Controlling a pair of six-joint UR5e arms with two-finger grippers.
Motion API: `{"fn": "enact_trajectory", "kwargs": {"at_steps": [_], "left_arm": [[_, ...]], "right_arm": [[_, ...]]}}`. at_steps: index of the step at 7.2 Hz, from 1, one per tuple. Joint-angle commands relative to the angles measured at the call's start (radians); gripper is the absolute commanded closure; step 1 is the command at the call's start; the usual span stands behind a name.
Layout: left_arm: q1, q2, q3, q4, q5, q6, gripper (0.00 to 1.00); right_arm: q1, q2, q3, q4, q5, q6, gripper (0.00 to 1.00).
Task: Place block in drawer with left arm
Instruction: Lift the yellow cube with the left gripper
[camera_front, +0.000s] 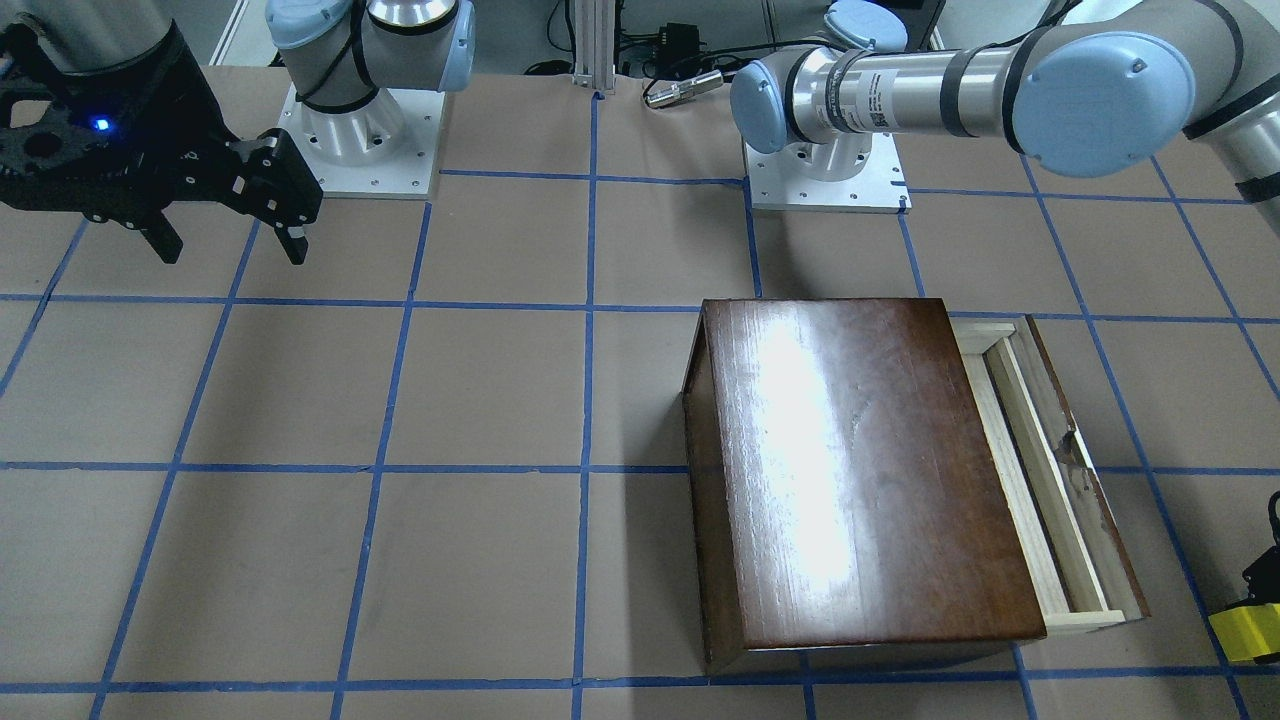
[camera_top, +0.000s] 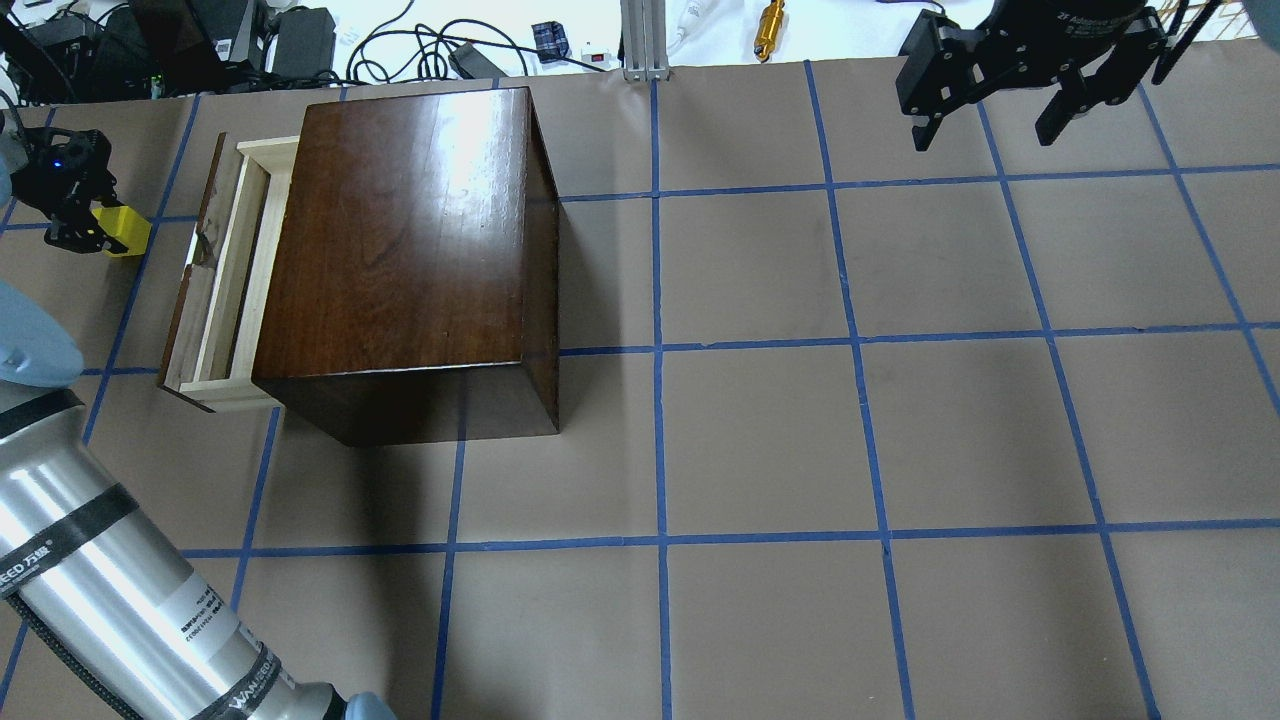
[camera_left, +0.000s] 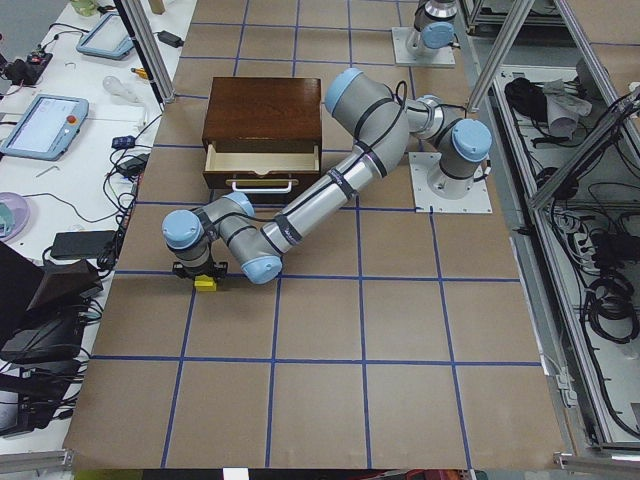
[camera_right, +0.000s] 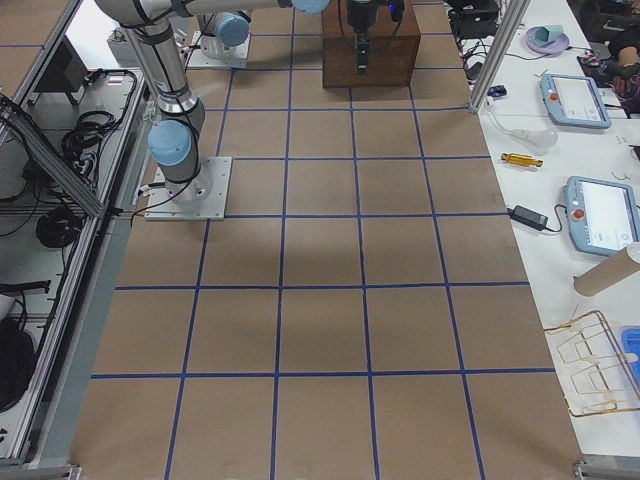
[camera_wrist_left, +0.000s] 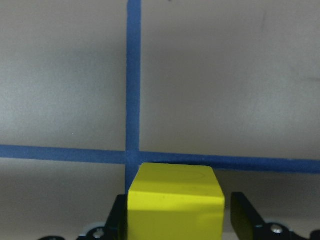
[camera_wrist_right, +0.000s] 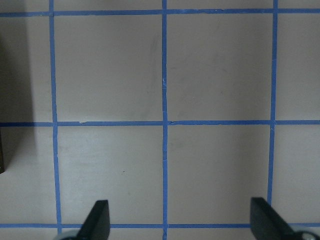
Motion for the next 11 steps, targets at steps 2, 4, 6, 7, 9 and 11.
{"fn": "enact_trajectory", "kwargs": {"at_steps": [2, 4, 6, 7, 9, 11], "left_arm": [[0.000, 0.007, 0.001, 0.000, 0.005, -0.003, 0.99], [0.000, 0.044, 0.001, -0.038, 0.008, -0.004, 1.00], [-0.006, 0.123, 0.001, -0.180, 0.008, -0.001, 1.00], [-0.017, 0.178, -0.001, -0.258, 0.008, -0.003, 1.00], [-0.072, 0.273, -0.016, -0.372, 0.010, -0.010, 1.00], [-0.149, 0.353, -0.060, -0.431, 0.028, -0.082, 1.00]], "right_arm": [[-0.001, 0.001, 0.000, 0.000, 0.001, 0.000, 0.00], [0.000, 0.001, 0.000, 0.000, 0.001, 0.000, 0.00], [0.000, 0.001, 0.000, 0.000, -0.001, 0.000, 0.00], [0.000, 0.001, 0.000, 0.000, -0.001, 0.000, 0.00], [0.000, -0.001, 0.000, 0.000, -0.001, 0.000, 0.00], [-0.001, -0.001, 0.000, 0.000, 0.001, 0.000, 0.00]]}}
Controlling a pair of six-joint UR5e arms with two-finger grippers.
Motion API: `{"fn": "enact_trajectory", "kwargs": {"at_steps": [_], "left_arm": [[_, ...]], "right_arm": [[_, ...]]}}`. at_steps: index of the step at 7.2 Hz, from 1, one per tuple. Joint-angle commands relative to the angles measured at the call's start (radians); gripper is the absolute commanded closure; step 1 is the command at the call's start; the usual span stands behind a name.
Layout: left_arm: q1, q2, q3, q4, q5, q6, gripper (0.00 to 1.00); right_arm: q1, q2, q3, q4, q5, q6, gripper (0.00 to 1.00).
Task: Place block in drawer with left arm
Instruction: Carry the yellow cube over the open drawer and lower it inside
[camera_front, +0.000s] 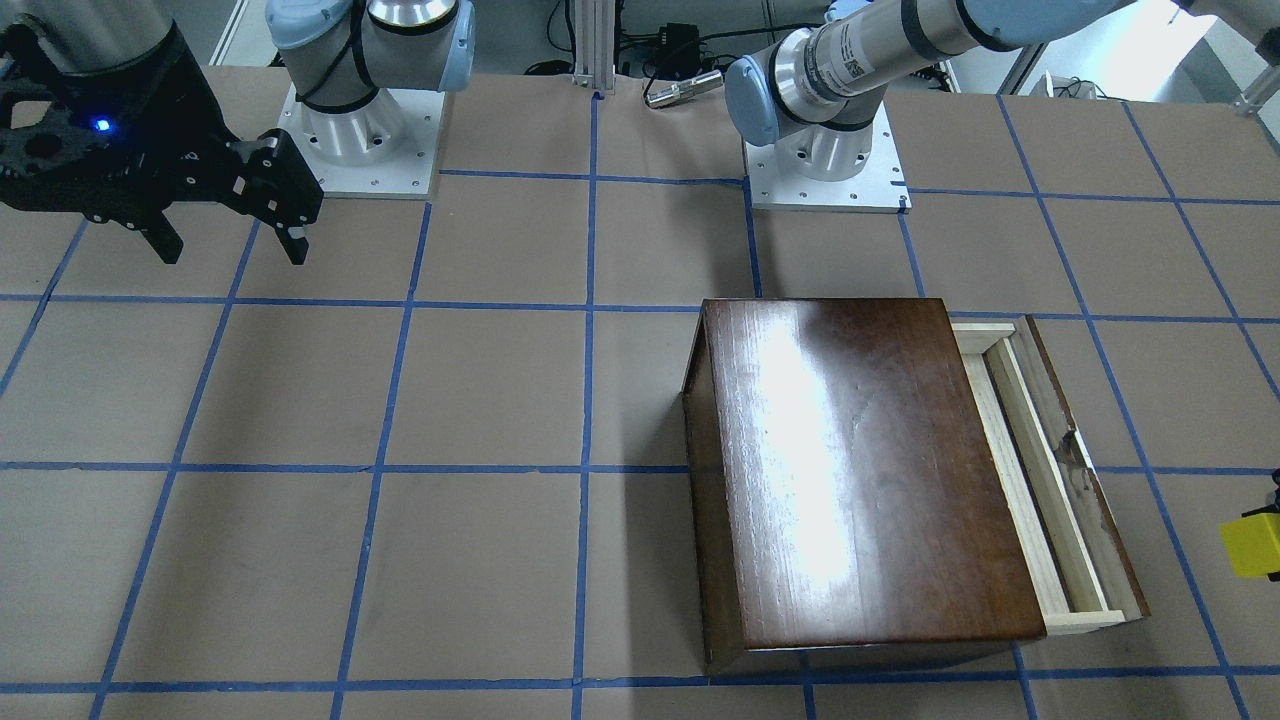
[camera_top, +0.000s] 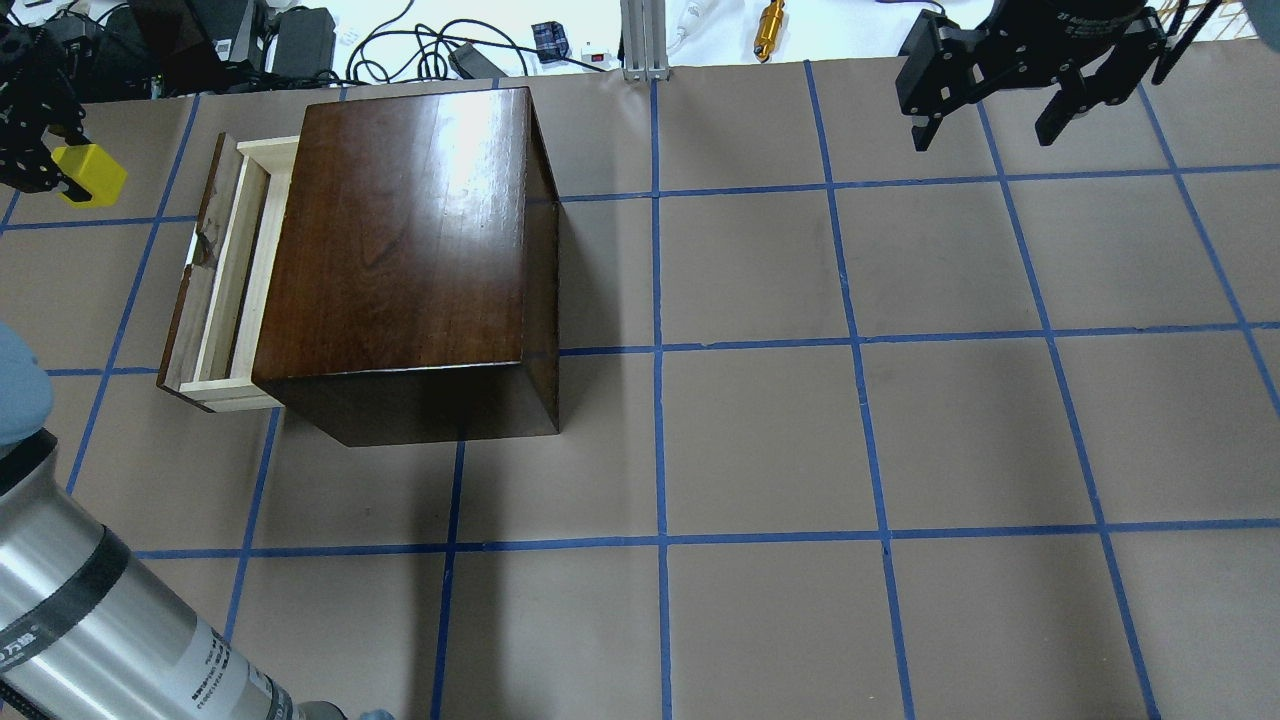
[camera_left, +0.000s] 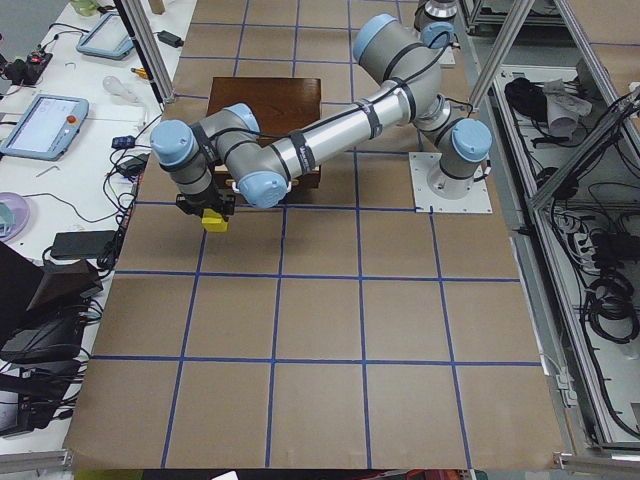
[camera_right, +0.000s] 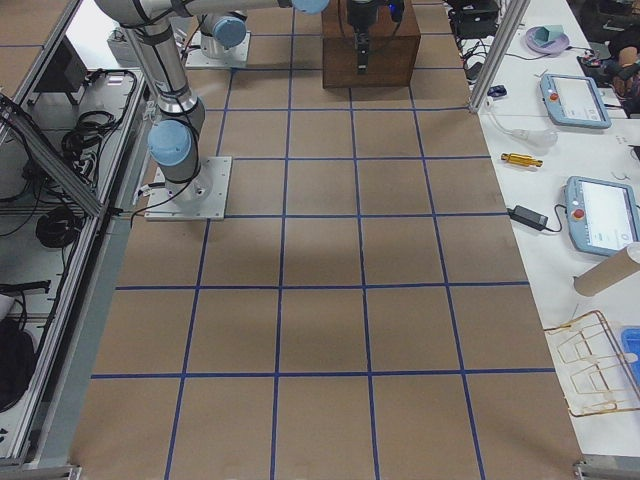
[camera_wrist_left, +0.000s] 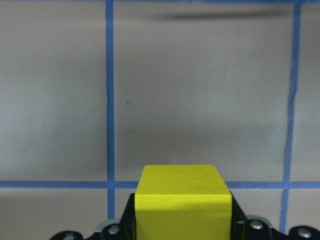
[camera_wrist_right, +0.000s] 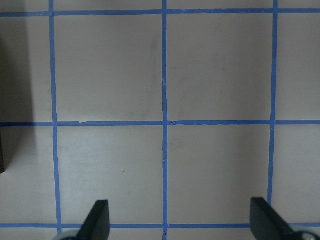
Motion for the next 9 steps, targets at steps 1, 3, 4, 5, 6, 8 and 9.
{"fn": "enact_trajectory", "kwargs": {"at_steps": [1, 3, 4, 5, 6, 8, 9], "left_arm": [[-0.064, 0.090, -0.057, -0.057, 0.012, -0.066, 1.00], [-0.127, 0.156, -0.126, -0.067, 0.014, -0.114, 1.00], [-0.156, 0.179, -0.158, -0.065, 0.014, -0.149, 1.00], [-0.169, 0.199, -0.186, -0.065, 0.012, -0.189, 1.00], [-0.188, 0.215, -0.227, -0.059, 0.009, -0.232, 1.00], [-0.201, 0.230, -0.282, -0.015, 0.006, -0.235, 1.00], [-0.202, 0.233, -0.295, -0.010, 0.006, -0.235, 1.00]], "right_arm": [[0.000, -0.001, 0.000, 0.000, 0.000, 0.002, 0.00], [0.000, -0.001, 0.000, 0.000, -0.001, 0.000, 0.00], [0.000, -0.001, 0.000, 0.000, 0.000, 0.000, 0.00], [0.000, -0.001, 0.000, 0.000, 0.000, 0.000, 0.00], [0.000, 0.001, 0.000, 0.000, 0.000, 0.000, 0.00], [0.000, 0.001, 0.000, 0.000, 0.000, 0.000, 0.00], [0.000, -0.001, 0.000, 0.000, -0.001, 0.000, 0.00]]}}
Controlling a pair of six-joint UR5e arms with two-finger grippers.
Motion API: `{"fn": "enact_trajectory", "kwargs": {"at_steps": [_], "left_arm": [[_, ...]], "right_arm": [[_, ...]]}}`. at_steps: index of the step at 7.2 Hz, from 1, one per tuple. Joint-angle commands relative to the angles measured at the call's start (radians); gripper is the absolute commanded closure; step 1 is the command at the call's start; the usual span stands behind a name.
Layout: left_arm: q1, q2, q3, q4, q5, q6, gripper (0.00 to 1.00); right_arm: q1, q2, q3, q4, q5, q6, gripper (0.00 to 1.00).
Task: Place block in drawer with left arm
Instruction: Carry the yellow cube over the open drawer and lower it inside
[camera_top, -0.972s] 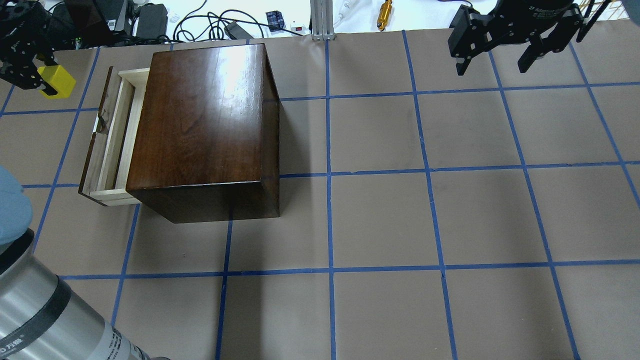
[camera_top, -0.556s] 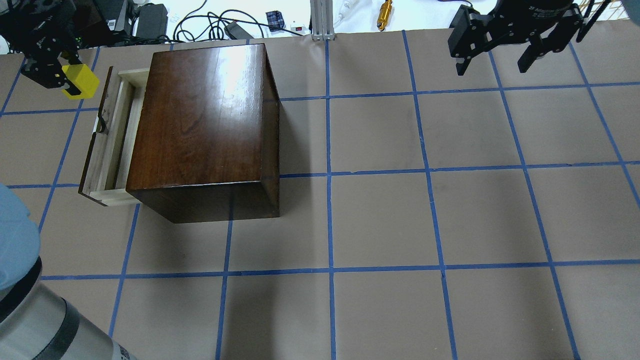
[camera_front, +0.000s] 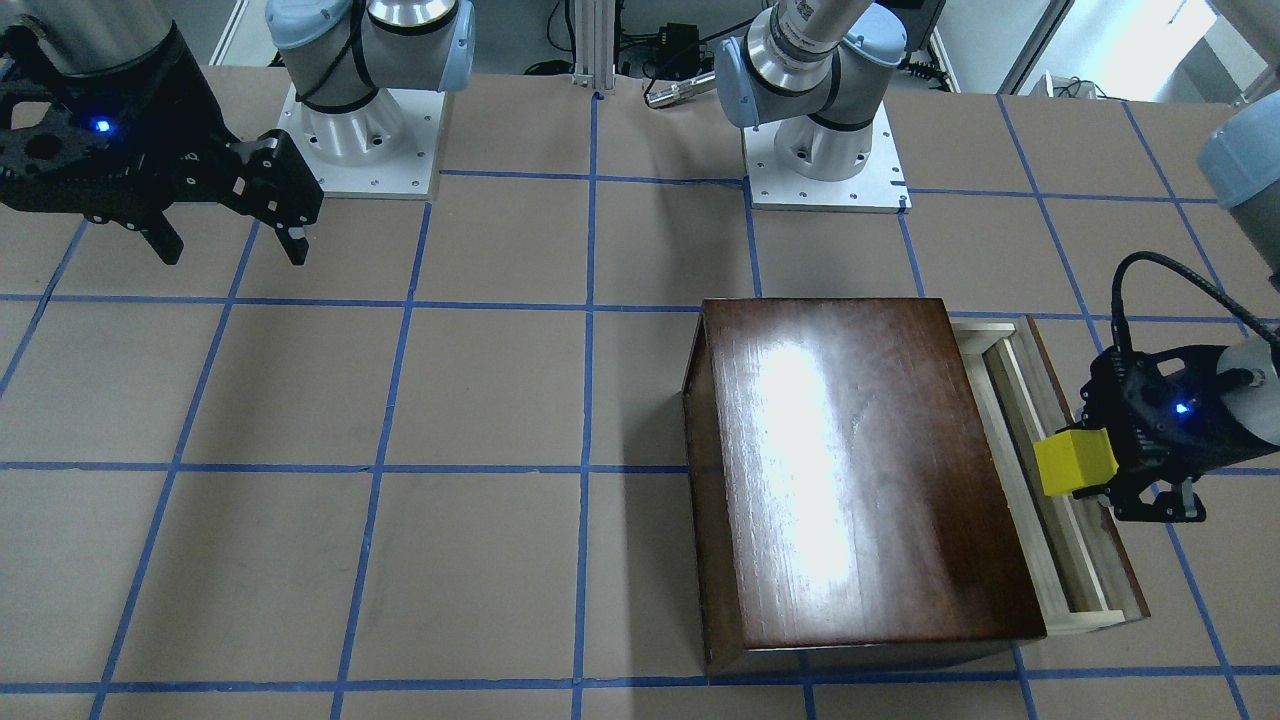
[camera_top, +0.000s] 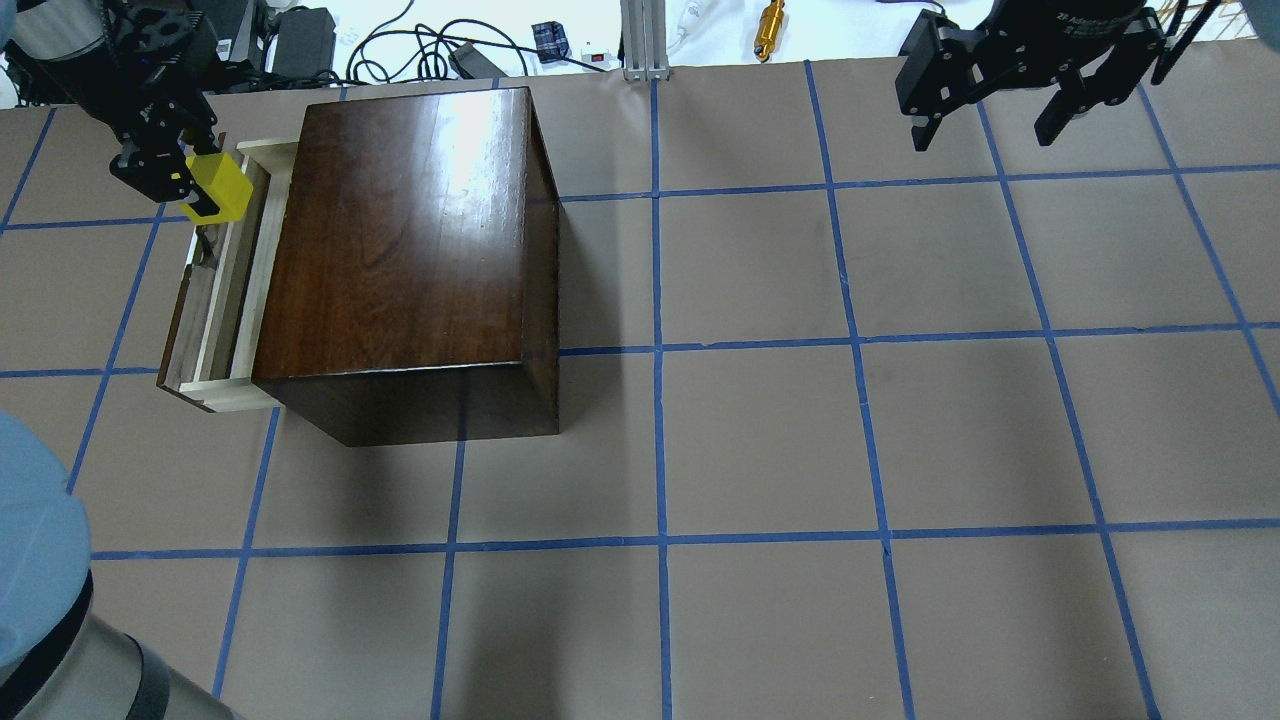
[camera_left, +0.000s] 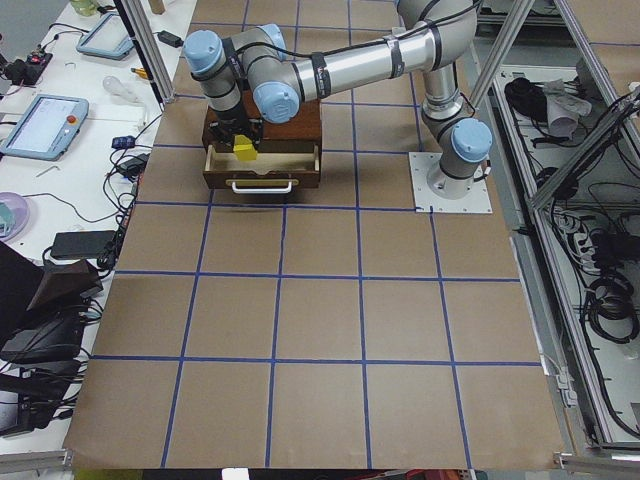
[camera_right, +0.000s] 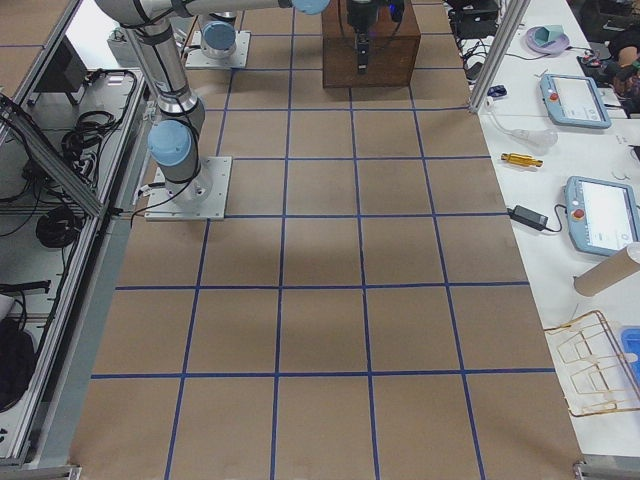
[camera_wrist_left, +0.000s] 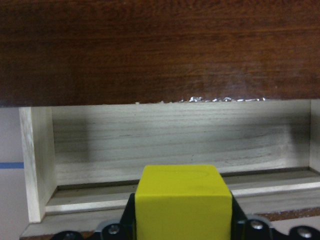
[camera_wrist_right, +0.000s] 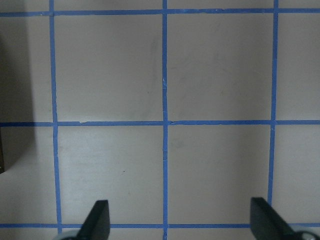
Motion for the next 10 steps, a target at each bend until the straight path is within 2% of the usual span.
{"fn": "enact_trajectory", "kwargs": {"at_steps": [1, 10], "left_arm": [[0.000, 0.007, -0.037, 0.027, -0.001, 0.013, 1.00], [0.001, 0.034, -0.183, 0.158, 0.001, 0.015, 1.00]], "right_arm": [[0.000, -0.001, 0.000, 0.000, -0.001, 0.000, 0.00], [0.000, 0.000, 0.000, 0.000, 0.000, 0.000, 0.00]]}}
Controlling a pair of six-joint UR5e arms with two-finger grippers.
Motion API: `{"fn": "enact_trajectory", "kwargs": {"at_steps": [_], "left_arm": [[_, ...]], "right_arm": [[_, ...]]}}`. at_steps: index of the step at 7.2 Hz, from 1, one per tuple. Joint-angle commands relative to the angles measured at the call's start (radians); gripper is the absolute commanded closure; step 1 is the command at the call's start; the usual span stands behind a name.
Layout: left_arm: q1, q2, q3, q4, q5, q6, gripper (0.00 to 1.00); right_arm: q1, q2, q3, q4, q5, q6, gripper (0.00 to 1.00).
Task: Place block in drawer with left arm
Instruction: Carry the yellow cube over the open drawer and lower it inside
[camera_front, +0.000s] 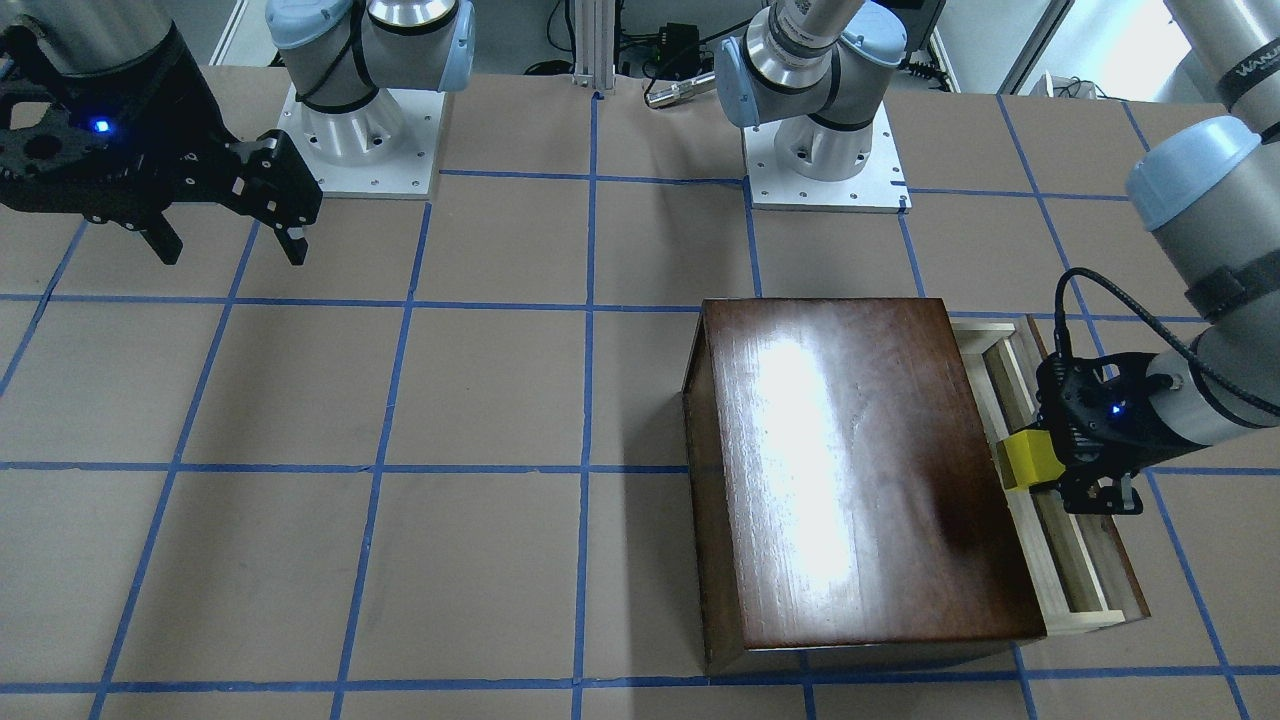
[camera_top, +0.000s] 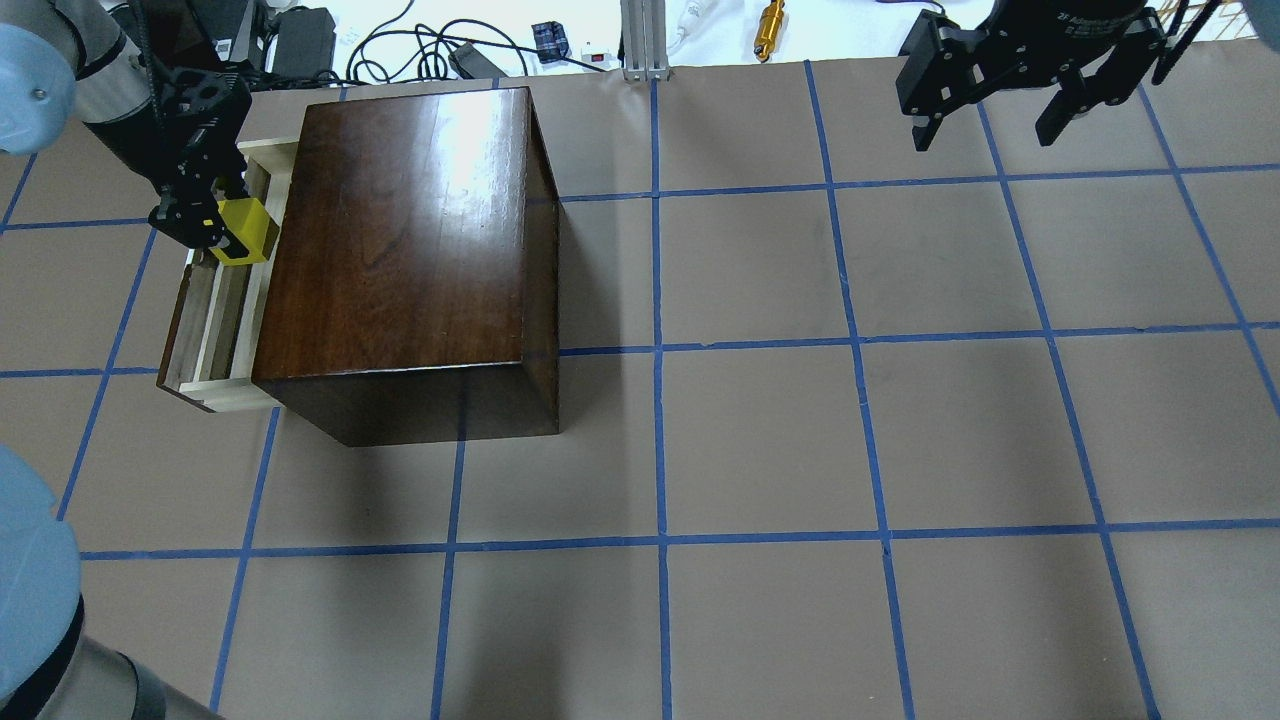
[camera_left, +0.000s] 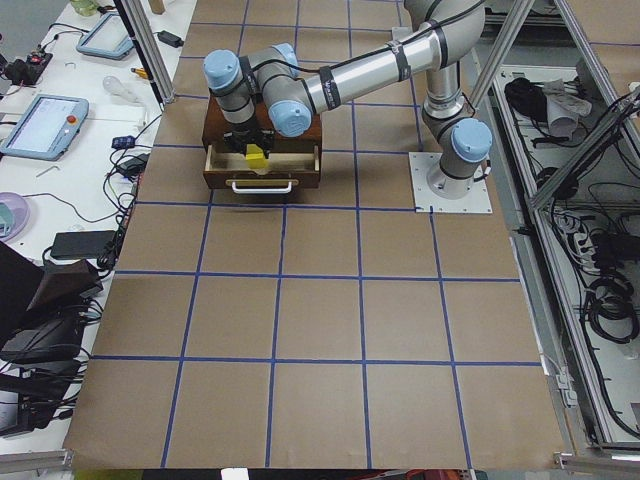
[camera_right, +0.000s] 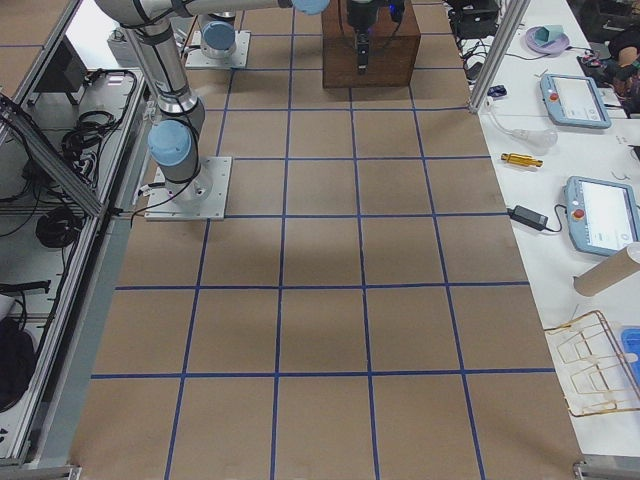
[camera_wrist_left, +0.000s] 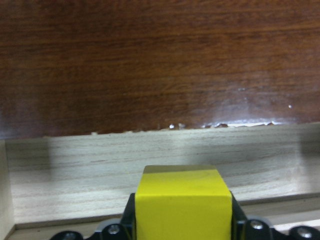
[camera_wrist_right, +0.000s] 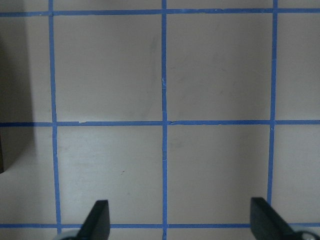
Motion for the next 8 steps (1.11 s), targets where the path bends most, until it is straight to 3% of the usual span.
{"fn": "enact_trajectory", "kwargs": {"at_steps": [1, 2, 3, 5, 6, 7, 8], "left_arm": [[0.002, 0.001, -0.033, 0.051, -0.001, 0.009, 0.88], [0.007, 0.001, -0.053, 0.092, -0.005, 0.025, 0.61], [0.007, 0.001, -0.076, 0.128, -0.007, 0.022, 0.41], [0.010, 0.001, -0.079, 0.131, -0.005, 0.023, 0.37], [0.008, 0.002, -0.075, 0.131, -0.007, 0.023, 0.31], [0.011, 0.002, -0.072, 0.125, -0.008, 0.022, 0.12], [0.014, 0.004, -0.072, 0.122, -0.008, 0.022, 0.06]], "right_arm": [[0.001, 0.000, 0.000, 0.000, 0.001, 0.000, 0.00], [0.001, 0.000, 0.000, 0.000, 0.000, 0.000, 0.00], [-0.001, 0.000, 0.000, 0.000, 0.000, 0.000, 0.00], [0.001, 0.000, 0.000, 0.000, 0.000, 0.000, 0.00], [-0.001, 0.000, 0.000, 0.000, 0.001, 0.000, 0.00], [0.001, -0.001, 0.000, 0.000, 0.001, 0.000, 0.00], [0.001, 0.000, 0.000, 0.000, 0.001, 0.000, 0.00]]}}
